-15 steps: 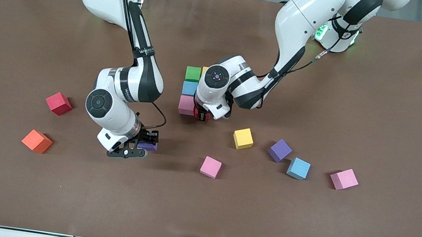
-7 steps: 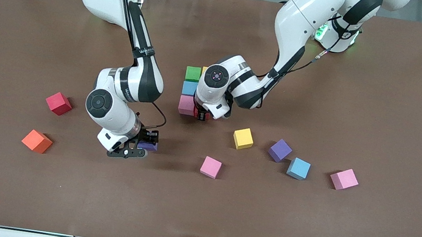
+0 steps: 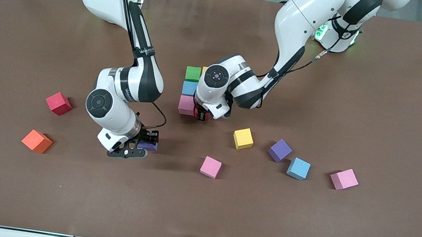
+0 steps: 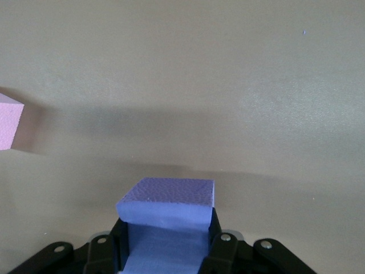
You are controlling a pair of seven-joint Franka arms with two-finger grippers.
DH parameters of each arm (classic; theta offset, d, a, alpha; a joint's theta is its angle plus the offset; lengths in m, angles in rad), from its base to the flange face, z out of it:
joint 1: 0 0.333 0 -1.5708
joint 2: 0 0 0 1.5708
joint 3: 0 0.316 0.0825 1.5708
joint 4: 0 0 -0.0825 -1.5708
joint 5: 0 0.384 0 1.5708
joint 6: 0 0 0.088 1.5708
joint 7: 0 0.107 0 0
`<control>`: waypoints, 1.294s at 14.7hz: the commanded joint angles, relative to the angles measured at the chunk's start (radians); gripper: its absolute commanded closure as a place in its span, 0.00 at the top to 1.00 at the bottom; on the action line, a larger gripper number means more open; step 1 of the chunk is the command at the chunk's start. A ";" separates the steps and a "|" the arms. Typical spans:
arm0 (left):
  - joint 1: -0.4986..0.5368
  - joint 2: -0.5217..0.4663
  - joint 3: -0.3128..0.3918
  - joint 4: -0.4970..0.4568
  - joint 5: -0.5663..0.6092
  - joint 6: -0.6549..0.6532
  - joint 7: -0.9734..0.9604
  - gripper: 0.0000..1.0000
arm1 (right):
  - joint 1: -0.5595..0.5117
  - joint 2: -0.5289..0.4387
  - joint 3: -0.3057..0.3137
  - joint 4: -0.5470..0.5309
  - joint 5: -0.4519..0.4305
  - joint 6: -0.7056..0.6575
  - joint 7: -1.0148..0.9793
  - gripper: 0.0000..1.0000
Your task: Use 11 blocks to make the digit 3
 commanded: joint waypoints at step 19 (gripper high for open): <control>-0.020 0.012 0.012 0.022 0.003 0.023 -0.006 1.00 | 0.055 -0.039 0.006 -0.049 0.029 0.030 0.073 0.26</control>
